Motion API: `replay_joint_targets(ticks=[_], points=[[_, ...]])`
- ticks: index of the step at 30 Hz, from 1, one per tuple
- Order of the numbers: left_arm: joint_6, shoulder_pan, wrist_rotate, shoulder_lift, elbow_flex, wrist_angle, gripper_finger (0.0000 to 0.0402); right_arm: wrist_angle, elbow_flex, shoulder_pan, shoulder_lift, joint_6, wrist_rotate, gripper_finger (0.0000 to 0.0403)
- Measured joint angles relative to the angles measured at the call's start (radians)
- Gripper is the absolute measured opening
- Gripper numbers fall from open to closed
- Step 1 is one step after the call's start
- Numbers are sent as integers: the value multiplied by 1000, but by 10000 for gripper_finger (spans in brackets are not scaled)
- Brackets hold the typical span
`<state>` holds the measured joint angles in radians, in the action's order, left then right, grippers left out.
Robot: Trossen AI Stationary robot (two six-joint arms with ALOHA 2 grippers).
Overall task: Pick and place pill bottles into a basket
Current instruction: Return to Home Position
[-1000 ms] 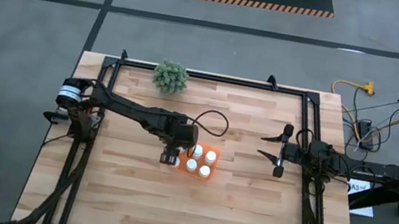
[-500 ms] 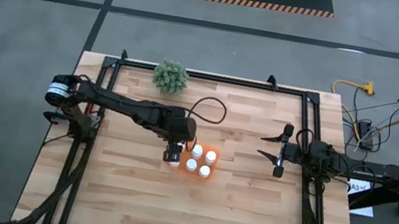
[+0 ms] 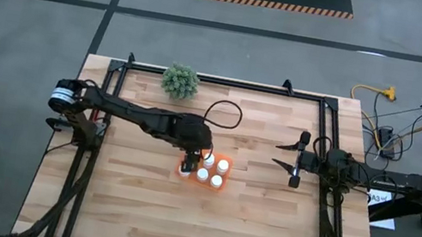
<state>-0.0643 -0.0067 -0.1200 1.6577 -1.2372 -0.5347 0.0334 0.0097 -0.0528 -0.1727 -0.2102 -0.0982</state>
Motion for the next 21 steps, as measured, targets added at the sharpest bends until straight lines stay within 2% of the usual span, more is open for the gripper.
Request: replay_joint_targets(ticks=[5, 9, 12, 17, 19, 21], points=[[48, 0, 63, -34, 61, 183, 217, 0, 0, 0, 0, 0, 0, 199], [76, -1, 120, -115, 173, 345, 217, 0, 0, -1, 0, 0, 0, 199], [97, -1, 121, -224, 320, 572, 217, 0, 0, 0, 0, 0, 0, 199], [120, 0, 120, -438, 625, 1064, 217, 0, 0, 0, 0, 0, 0, 199], [124, 0, 120, -523, 725, 1191, 217, 0, 0, 0, 0, 0, 0, 199], [124, 0, 120, -601, 809, 1248, 217, 0, 0, 0, 0, 0, 0, 199]])
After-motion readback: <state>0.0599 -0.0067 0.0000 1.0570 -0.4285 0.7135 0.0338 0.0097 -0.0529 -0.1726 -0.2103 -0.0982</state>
